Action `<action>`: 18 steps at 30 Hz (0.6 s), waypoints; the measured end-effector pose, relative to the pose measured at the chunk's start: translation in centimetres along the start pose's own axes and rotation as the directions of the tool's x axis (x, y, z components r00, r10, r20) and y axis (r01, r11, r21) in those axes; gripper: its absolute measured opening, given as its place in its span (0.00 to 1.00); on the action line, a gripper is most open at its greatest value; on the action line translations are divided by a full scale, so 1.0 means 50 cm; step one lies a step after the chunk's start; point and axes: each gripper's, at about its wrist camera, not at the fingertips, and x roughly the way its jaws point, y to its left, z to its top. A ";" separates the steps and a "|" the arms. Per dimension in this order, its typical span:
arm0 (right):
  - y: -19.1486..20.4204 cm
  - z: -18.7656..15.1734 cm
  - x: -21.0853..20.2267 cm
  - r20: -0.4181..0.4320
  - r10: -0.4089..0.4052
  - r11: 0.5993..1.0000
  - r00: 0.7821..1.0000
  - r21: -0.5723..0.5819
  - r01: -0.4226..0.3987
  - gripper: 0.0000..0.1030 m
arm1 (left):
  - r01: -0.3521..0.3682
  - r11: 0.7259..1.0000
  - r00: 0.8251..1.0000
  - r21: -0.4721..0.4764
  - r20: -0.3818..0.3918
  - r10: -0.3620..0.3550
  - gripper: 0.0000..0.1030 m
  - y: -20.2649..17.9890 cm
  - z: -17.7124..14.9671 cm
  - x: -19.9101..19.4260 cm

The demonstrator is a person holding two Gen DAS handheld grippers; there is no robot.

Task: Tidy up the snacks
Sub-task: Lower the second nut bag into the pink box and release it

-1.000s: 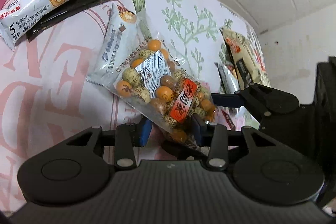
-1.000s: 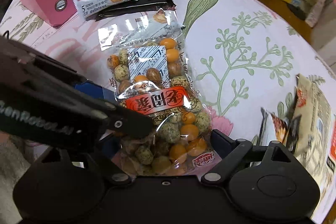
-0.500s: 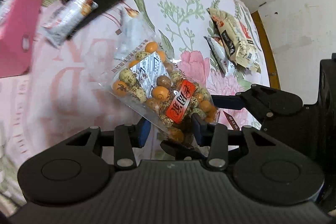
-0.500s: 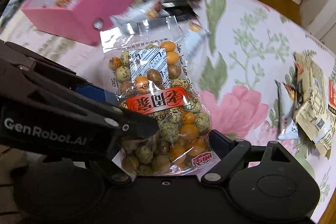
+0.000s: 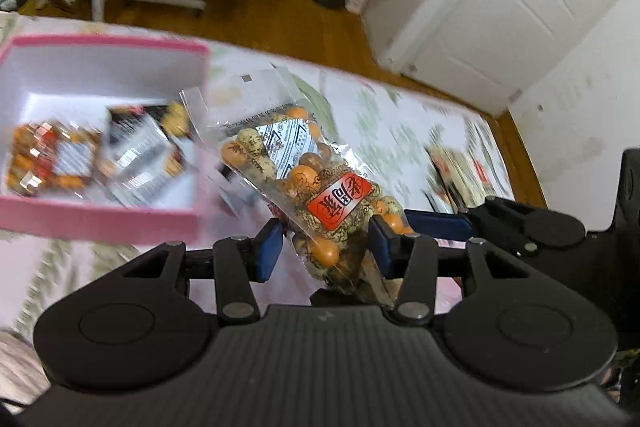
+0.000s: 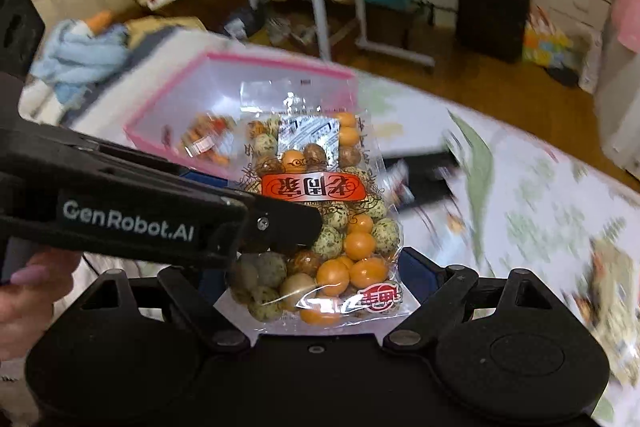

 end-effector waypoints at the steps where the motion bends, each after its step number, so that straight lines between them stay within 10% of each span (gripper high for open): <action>1: 0.003 0.015 0.008 0.015 0.018 1.000 1.000 -0.005 -0.018 0.88 | -0.012 1.000 1.000 -0.009 0.014 0.012 0.43 0.015 0.011 -0.008; 18: 0.044 0.148 0.280 0.030 0.286 0.958 0.958 0.000 -0.286 0.89 | -0.125 0.989 0.992 -0.080 0.017 0.127 0.44 0.295 0.130 0.073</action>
